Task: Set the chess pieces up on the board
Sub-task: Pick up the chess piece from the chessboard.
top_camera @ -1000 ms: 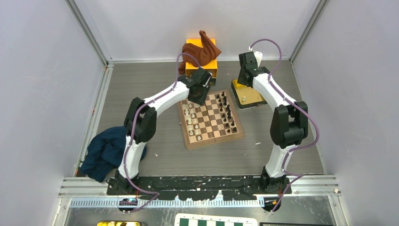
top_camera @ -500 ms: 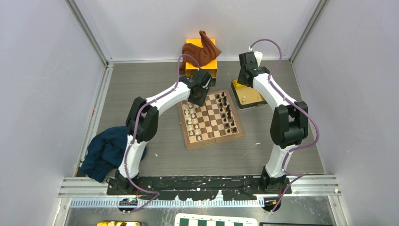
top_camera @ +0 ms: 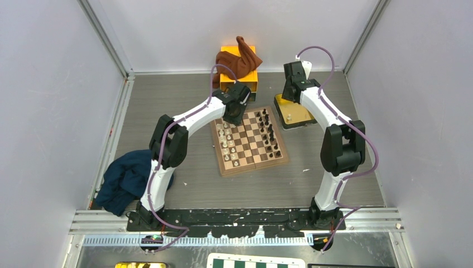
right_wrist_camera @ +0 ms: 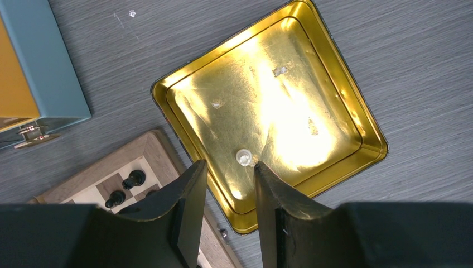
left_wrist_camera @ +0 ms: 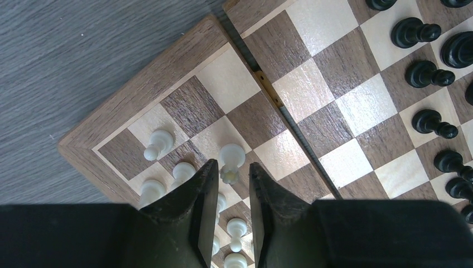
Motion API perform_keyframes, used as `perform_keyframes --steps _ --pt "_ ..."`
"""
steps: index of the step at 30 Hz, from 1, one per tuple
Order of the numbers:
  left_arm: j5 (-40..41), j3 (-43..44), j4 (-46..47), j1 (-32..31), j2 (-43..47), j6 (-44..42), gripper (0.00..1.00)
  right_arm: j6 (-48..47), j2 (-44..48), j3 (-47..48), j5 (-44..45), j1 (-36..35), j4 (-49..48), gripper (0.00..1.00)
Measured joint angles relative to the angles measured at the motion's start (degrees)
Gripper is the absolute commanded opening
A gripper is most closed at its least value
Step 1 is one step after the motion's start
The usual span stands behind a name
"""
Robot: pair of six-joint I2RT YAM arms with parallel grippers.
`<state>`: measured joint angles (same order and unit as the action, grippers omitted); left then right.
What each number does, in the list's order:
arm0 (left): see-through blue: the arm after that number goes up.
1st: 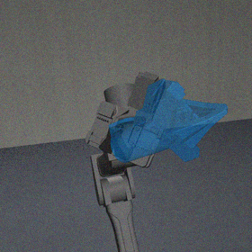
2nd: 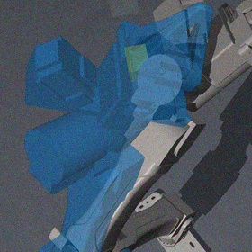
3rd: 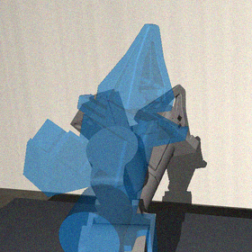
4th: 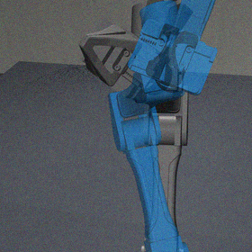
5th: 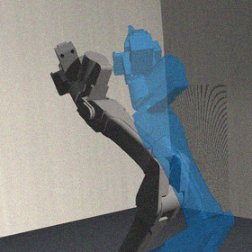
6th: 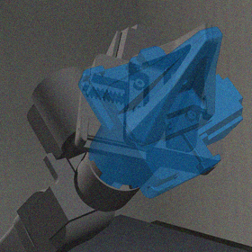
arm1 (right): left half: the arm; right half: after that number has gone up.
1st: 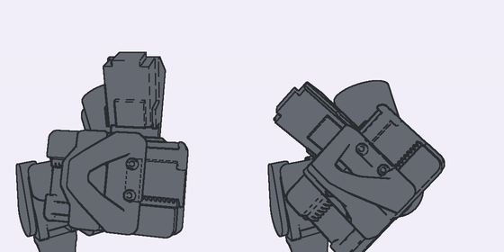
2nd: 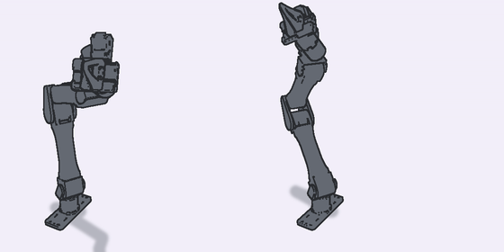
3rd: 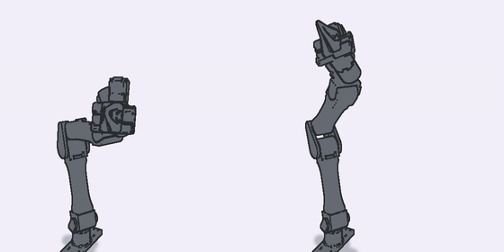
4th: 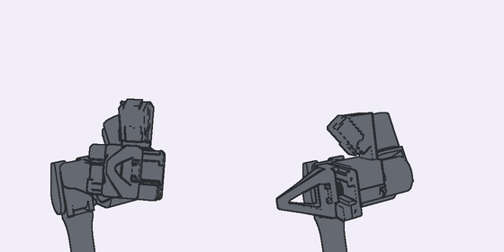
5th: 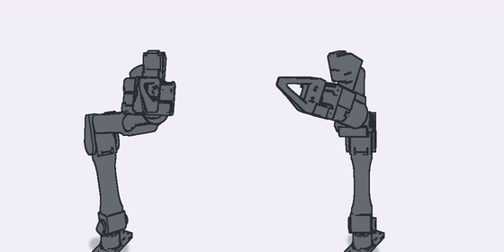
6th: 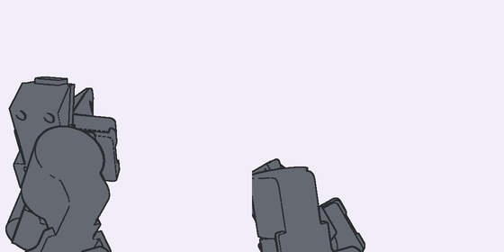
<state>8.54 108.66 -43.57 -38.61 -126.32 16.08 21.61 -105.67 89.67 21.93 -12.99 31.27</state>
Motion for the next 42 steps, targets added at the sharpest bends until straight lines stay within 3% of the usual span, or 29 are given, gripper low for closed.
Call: perform_keyframes --steps 15,32,42 --pt "0.00 0.00 -0.02 0.07 0.00 0.02 0.19 0.00 0.00 0.00 0.00 0.00 0.00 0.42" --pt "1.49 0.66 -1.75 0.11 0.00 0.04 0.00 -0.02 0.00 0.00 0.02 0.00 0.02 0.42" --pt "2.43 1.20 -3.69 0.11 1.44 0.04 0.00 -0.02 0.00 0.00 0.04 0.00 0.02 0.42"
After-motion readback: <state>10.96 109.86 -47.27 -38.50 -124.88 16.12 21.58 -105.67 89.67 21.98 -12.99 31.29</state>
